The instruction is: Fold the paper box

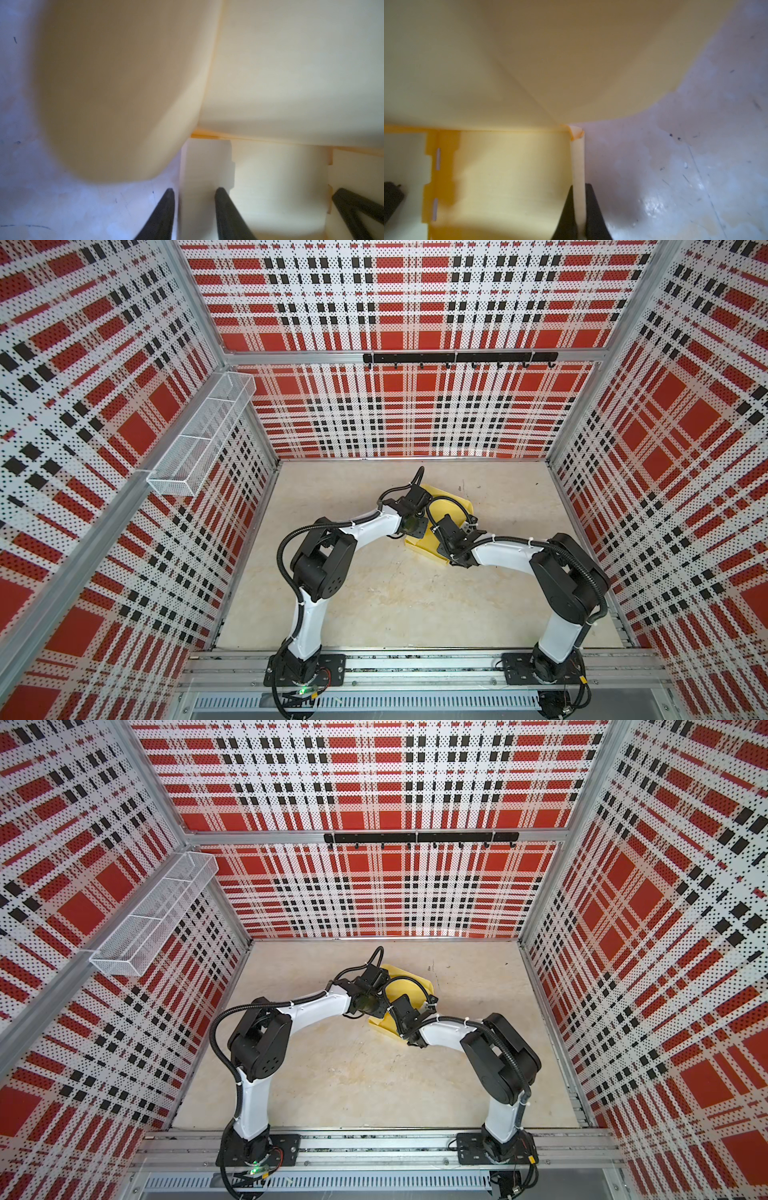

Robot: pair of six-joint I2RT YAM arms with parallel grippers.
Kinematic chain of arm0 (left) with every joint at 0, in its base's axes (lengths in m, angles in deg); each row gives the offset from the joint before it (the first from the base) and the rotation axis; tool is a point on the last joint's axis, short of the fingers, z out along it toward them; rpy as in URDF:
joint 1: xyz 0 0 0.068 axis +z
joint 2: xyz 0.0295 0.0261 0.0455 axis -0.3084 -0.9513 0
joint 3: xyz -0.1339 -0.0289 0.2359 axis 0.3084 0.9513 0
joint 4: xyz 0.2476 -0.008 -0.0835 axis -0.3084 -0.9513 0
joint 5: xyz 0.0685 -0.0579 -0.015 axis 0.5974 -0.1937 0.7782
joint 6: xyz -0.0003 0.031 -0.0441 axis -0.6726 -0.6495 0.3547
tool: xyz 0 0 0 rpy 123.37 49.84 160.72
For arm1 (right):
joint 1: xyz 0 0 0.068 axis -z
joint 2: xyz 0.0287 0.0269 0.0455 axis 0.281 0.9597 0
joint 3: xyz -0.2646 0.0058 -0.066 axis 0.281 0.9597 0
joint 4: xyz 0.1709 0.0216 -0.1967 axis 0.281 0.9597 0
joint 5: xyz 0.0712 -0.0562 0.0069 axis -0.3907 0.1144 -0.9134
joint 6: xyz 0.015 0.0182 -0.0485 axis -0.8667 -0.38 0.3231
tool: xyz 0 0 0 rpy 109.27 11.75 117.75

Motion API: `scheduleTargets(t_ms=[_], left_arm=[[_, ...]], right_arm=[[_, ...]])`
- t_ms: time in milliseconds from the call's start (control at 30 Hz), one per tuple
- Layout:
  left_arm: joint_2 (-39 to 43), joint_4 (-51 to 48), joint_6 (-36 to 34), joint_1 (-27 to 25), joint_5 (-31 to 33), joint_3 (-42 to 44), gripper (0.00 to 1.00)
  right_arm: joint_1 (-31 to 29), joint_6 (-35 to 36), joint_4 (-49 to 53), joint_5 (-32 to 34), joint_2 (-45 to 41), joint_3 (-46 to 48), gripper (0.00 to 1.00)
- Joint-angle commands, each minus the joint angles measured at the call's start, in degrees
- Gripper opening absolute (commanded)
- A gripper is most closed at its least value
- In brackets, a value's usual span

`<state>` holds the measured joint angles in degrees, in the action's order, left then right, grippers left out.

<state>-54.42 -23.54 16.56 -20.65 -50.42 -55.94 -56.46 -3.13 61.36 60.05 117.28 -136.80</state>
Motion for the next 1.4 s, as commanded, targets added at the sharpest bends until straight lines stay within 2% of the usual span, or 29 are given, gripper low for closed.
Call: scheduleTargets(t_ms=[0,67,167,300,367,467,700,967,1200,1367], left_arm=[[-2.4,-5.3,4.3,-0.2,-1.3,1.3,0.34],[-2.5,-5.5,7.1,0.7,-1.9,2.3,0.34],[-1.2,-3.7,10.2,1.9,-6.6,4.5,0.36],[2.7,2.0,8.8,1.9,-11.2,9.2,0.38],[3.1,4.6,8.6,2.3,-12.5,10.6,0.34],[3.1,5.3,7.1,2.8,-11.7,9.9,0.31],[3.3,7.5,3.4,3.8,-12.7,8.2,0.31],[6.8,8.2,0.9,5.3,-17.4,9.0,0.34],[7.9,8.2,-2.3,5.8,-20.7,8.7,0.44],[5.8,8.1,-2.4,6.5,-22.1,7.8,0.57]], right_arm=[[-0.2,-0.8,-0.6,-0.7,0.2,0.2,0.00],[-0.6,-1.1,-1.3,-0.3,0.1,0.8,0.00],[0.0,-1.2,-0.7,-1.1,0.2,0.8,0.00],[-0.5,-1.1,-1.0,0.4,-0.9,0.9,0.00],[-0.2,-1.1,-1.1,-0.2,-0.5,0.8,0.00],[-0.2,-0.7,-0.1,-0.1,-0.7,0.1,0.00],[-0.2,-0.6,0.2,0.8,-1.4,0.4,0.00],[-0.1,-0.4,0.1,0.4,-0.8,0.1,0.00],[0.4,0.0,-0.6,-0.5,0.1,-0.3,0.00],[0.6,0.1,-0.8,-0.9,0.5,-0.3,0.00]])
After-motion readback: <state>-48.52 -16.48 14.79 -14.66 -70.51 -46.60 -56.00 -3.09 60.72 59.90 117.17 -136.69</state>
